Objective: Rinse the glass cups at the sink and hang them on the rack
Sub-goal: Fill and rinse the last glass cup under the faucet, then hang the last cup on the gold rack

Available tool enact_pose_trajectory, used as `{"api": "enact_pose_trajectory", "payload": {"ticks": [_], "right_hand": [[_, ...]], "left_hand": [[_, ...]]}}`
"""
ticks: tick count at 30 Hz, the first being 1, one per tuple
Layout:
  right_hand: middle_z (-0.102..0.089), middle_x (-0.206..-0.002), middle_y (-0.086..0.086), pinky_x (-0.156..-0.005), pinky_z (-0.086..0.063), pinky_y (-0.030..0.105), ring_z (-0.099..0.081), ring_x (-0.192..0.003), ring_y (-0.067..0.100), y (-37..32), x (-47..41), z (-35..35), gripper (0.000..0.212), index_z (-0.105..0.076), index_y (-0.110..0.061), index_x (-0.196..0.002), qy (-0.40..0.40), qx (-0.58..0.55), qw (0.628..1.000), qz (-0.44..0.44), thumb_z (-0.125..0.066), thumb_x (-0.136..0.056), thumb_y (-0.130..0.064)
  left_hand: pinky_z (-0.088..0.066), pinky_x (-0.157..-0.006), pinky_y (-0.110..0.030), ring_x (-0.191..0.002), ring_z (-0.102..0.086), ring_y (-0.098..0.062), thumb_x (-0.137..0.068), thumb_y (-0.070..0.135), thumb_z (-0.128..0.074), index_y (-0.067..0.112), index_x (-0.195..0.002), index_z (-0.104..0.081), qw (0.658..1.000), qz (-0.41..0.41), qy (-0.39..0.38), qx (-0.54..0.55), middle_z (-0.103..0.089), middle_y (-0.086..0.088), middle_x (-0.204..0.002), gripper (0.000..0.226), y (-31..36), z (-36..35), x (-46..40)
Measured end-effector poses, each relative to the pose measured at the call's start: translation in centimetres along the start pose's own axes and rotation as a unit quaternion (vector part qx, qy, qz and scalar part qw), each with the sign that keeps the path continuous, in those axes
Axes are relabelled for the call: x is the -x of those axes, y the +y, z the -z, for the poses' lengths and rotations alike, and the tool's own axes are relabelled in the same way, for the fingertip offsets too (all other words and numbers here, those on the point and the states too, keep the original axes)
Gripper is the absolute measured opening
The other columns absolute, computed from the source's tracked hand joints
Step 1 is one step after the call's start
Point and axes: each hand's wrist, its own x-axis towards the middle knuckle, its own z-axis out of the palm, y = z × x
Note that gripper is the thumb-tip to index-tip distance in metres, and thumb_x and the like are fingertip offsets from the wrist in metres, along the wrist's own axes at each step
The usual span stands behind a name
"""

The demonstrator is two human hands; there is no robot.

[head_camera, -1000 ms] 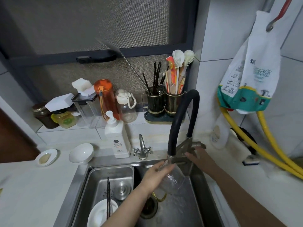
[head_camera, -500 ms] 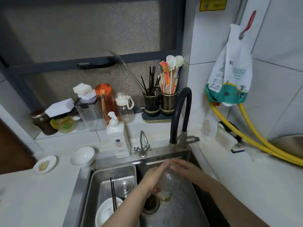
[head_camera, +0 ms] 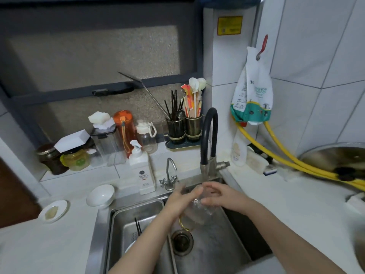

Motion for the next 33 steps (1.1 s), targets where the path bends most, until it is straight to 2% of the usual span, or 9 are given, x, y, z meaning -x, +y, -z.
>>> {"api": "enact_pose_trajectory", "payload": {"ticks": [2,5,9,16,21,25,27,30,33], "right_hand": [[-0.042,-0.146,-0.005,-0.108,-0.043,0.035,-0.046,-0.13,0.011,0.0,0.8,0.0,0.09,-0.032,-0.029,-0.146,-0.003,0.002,1.0,0.007,-0.081,-0.071,-0.04],[-0.04,-0.148,-0.005,-0.109,-0.042,0.036,-0.044,-0.131,0.009,-0.4,1.9,-0.3,0.098,-0.024,-0.026,-0.149,0.001,-0.015,0.999,0.044,-0.083,-0.07,-0.026],[-0.044,-0.143,-0.008,-0.106,-0.046,0.041,-0.05,-0.126,0.009,-0.3,3.3,-0.8,0.106,-0.024,-0.04,-0.143,0.028,-0.033,0.995,0.089,-0.086,-0.057,-0.034],[-0.037,-0.142,-0.014,-0.105,-0.046,0.038,-0.053,-0.123,0.007,-0.1,5.6,-1.2,0.099,-0.018,-0.045,-0.141,0.05,-0.045,0.988,0.142,-0.082,-0.071,-0.018],[-0.038,-0.147,-0.01,-0.104,-0.047,0.042,-0.055,-0.123,0.011,0.8,6.7,-2.0,0.119,-0.019,-0.04,-0.147,0.063,-0.063,0.985,0.149,-0.086,-0.049,-0.05],[-0.042,-0.133,-0.019,-0.103,-0.044,0.031,-0.052,-0.12,0.006,0.4,7.1,-3.0,0.1,-0.02,-0.04,-0.145,0.063,-0.048,0.985,0.156,-0.084,-0.068,-0.031],[-0.042,-0.131,-0.019,-0.097,-0.044,0.024,-0.051,-0.119,0.006,-0.2,7.0,-3.9,0.101,-0.018,-0.034,-0.149,0.05,-0.051,0.985,0.156,-0.083,-0.071,-0.028],[-0.046,-0.128,-0.016,-0.081,-0.046,0.012,-0.056,-0.11,0.003,-1.3,6.8,-6.2,0.096,-0.023,-0.034,-0.146,0.006,-0.076,0.984,0.163,-0.082,-0.072,-0.019],[-0.049,-0.127,-0.015,-0.074,-0.05,0.008,-0.057,-0.104,-0.003,-2.9,6.3,-9.6,0.084,-0.034,-0.044,-0.128,-0.032,-0.112,0.976,0.182,-0.083,-0.069,-0.009]], "left_hand": [[-0.039,-0.095,-0.023,-0.126,-0.047,-0.016,-0.071,0.051,-0.079,0.022,-0.153,-0.019,0.997,-0.036,0.016,-0.069,-0.039,-0.002,-0.15,0.106,0.5,0.0,0.6],[-0.036,-0.112,-0.037,-0.138,-0.038,-0.018,-0.059,0.055,-0.085,0.03,-0.154,-0.004,0.984,-0.103,0.033,-0.139,-0.035,-0.002,-0.154,0.127,1.1,-0.3,1.6],[-0.03,-0.115,-0.037,-0.14,-0.029,-0.016,-0.061,0.05,-0.084,0.027,-0.155,-0.003,0.955,-0.175,0.075,-0.229,-0.033,0.001,-0.152,0.126,2.2,-1.1,3.4],[-0.024,-0.115,-0.033,-0.141,-0.021,-0.016,-0.068,0.052,-0.079,0.024,-0.155,-0.005,0.914,-0.221,0.142,-0.309,-0.028,0.0,-0.154,0.117,3.2,-2.9,6.1],[-0.022,-0.118,-0.036,-0.142,-0.019,-0.018,-0.065,0.054,-0.082,0.024,-0.155,-0.013,0.937,-0.185,0.148,-0.257,-0.026,0.0,-0.153,0.117,2.9,-4.2,7.6],[-0.03,-0.117,-0.042,-0.138,-0.034,-0.018,-0.072,0.05,-0.079,0.018,-0.152,-0.025,0.973,-0.141,0.135,-0.125,-0.033,-0.003,-0.151,0.102,1.7,-3.3,9.0],[-0.039,-0.111,-0.037,-0.13,-0.046,-0.017,-0.08,0.037,-0.077,0.011,-0.149,-0.031,0.982,-0.112,0.151,-0.037,-0.043,-0.005,-0.147,0.087,1.0,-2.0,10.1],[-0.044,-0.098,-0.024,-0.116,-0.054,-0.012,-0.086,0.016,-0.072,0.003,-0.141,-0.042,0.978,-0.079,0.187,0.05,-0.053,0.001,-0.128,0.064,-0.2,0.2,12.0],[-0.045,-0.107,-0.037,-0.121,-0.055,-0.019,-0.084,0.013,-0.074,0.004,-0.133,-0.051,0.965,-0.058,0.24,0.089,-0.057,-0.006,-0.132,0.055,-1.6,3.0,14.1]]}}
